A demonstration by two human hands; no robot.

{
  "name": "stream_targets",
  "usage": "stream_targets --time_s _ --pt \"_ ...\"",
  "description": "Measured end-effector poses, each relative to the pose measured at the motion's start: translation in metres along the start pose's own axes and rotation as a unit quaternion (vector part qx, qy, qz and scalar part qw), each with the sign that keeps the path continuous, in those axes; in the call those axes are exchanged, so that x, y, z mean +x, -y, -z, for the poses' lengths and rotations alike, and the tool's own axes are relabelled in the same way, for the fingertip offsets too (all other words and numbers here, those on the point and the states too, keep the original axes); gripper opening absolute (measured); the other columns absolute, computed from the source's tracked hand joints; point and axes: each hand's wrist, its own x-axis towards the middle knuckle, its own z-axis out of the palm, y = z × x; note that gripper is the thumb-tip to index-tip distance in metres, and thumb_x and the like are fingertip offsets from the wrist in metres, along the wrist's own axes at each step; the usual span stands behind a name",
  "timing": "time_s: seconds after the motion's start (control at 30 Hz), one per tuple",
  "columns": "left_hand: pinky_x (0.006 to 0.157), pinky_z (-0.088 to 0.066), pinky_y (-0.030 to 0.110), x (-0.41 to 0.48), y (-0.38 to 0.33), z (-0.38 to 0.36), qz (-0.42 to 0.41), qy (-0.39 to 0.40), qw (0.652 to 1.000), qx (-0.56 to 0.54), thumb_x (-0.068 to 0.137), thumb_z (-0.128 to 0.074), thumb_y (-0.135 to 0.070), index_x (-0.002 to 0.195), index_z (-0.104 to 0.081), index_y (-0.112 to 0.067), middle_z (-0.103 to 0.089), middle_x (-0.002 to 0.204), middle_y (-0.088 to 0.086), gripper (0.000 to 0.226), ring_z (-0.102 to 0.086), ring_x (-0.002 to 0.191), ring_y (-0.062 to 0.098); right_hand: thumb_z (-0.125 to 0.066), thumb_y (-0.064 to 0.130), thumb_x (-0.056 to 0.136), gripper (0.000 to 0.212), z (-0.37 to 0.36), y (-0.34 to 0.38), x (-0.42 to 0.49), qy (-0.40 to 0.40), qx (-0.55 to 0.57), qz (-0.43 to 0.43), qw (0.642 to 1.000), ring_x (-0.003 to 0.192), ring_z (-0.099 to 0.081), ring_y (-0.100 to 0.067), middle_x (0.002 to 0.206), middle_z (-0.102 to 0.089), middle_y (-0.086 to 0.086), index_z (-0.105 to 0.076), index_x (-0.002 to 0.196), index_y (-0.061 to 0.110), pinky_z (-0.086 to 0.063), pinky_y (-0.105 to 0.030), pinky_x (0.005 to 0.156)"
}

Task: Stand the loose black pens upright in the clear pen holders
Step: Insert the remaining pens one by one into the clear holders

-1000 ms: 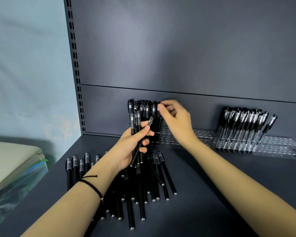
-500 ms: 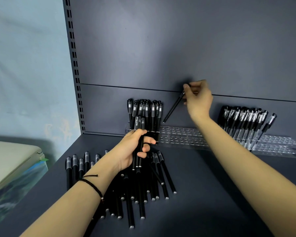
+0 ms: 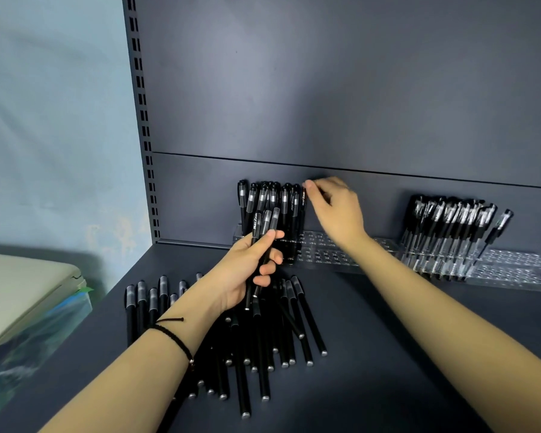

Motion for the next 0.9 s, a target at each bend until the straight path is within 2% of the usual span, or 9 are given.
stream_targets --time_s 0.1,0.2,0.27,0.33,0.43,0.57,0.67,0.77,0.9 --pt "0.035 -0.021 0.016 0.001 -0.004 -0.003 0.008 -0.002 0.999 -0.034 0.102 -0.044 -0.022 0.109 -0.049 -0.008 -0.053 0.059 0.0 0.016 -0.032 0.042 0.006 -0.053 0.038 0.096 0.024 0.002 0.018 -0.01 -0.047 0.038 0.005 0.998 0.078 -0.055 -0.009 0.096 -0.06 0.009 -0.069 0.097 0.021 -0.046 -0.03 0.071" --pt "0.036 -0.022 0.016 0.0 -0.004 -0.003 -0.009 0.003 0.999 -0.047 0.101 -0.046 -0.016 0.105 -0.046 -0.009 -0.057 0.062 0.001 0.007 -0.034 0.045 0.007 -0.057 0.042 0.093 0.024 0.0 0.036 -0.022 0.04 0.079 -0.007 0.996 0.073 -0.057 -0.007 0.079 -0.063 0.011 -0.067 0.086 0.021 -0.047 -0.026 0.07" --pt "0.037 -0.028 0.016 -0.001 -0.003 -0.002 -0.03 0.011 0.999 -0.037 0.1 -0.05 -0.013 0.101 -0.049 -0.01 -0.066 0.069 0.003 0.003 -0.04 0.048 0.007 -0.061 0.043 0.091 0.02 -0.003 0.045 -0.027 0.105 0.096 -0.041 0.989 0.07 -0.056 -0.002 0.078 -0.065 0.011 -0.066 0.086 0.024 -0.045 -0.016 0.066" --pt "0.038 -0.033 0.016 -0.003 -0.002 -0.001 -0.043 0.009 0.999 -0.03 0.096 -0.055 -0.009 0.101 -0.053 -0.009 -0.072 0.077 0.006 0.006 -0.046 0.049 0.006 -0.063 0.04 0.09 0.017 -0.005 0.049 -0.029 0.118 0.158 -0.086 0.977 0.065 -0.056 0.002 0.079 -0.066 0.008 -0.064 0.086 0.023 -0.043 -0.011 0.058" --pt "0.04 -0.035 0.015 -0.003 -0.003 0.001 -0.045 -0.01 0.999 -0.01 0.09 -0.064 -0.007 0.098 -0.057 -0.008 -0.074 0.08 0.008 0.011 -0.05 0.048 0.005 -0.064 0.037 0.09 0.02 -0.004 0.049 -0.029 0.123 0.237 -0.151 0.952 0.063 -0.056 -0.001 0.077 -0.065 0.006 -0.064 0.094 0.017 -0.041 -0.017 0.048" --pt "0.039 -0.034 0.014 -0.003 -0.002 -0.001 -0.03 -0.012 0.999 -0.001 0.087 -0.067 -0.008 0.092 -0.056 -0.009 -0.074 0.078 0.007 0.012 -0.05 0.047 0.004 -0.066 0.025 0.091 0.017 -0.001 0.048 -0.032 0.133 0.274 -0.173 0.936 0.06 -0.057 -0.002 0.078 -0.064 0.004 -0.064 0.1 0.01 -0.042 -0.019 0.045" --pt "0.038 -0.036 0.014 -0.003 -0.003 -0.002 -0.002 -0.022 1.0 -0.014 0.092 -0.062 -0.026 0.092 -0.056 -0.013 -0.075 0.082 0.008 0.014 -0.053 0.047 0.005 -0.064 0.016 0.092 0.019 0.008 0.047 -0.023 0.077 0.317 -0.178 0.928 0.059 -0.059 -0.003 0.085 -0.068 -0.002 -0.063 0.107 0.005 -0.043 -0.017 0.045" --pt "0.033 -0.032 0.016 -0.002 -0.005 -0.003 0.054 -0.047 0.997 -0.011 0.099 -0.048 -0.041 0.094 -0.055 -0.014 -0.075 0.079 0.009 0.029 -0.05 0.04 0.008 -0.065 0.012 0.091 0.012 0.024 0.041 -0.002 -0.06 0.343 -0.178 0.92 0.054 -0.058 -0.005 0.081 -0.067 -0.005 -0.059 0.102 0.012 -0.043 -0.018 0.043" --pt "0.029 -0.019 0.015 -0.002 -0.006 -0.002 0.088 -0.016 0.995 -0.036 0.103 -0.035 -0.029 0.096 -0.052 -0.006 -0.061 0.056 0.007 0.029 -0.032 0.032 0.008 -0.067 0.019 0.09 0.015 0.035 0.027 0.016 -0.14 0.228 -0.106 0.958 0.055 -0.061 -0.009 0.072 -0.066 0.004 -0.056 0.087 0.028 -0.047 -0.026 0.054"
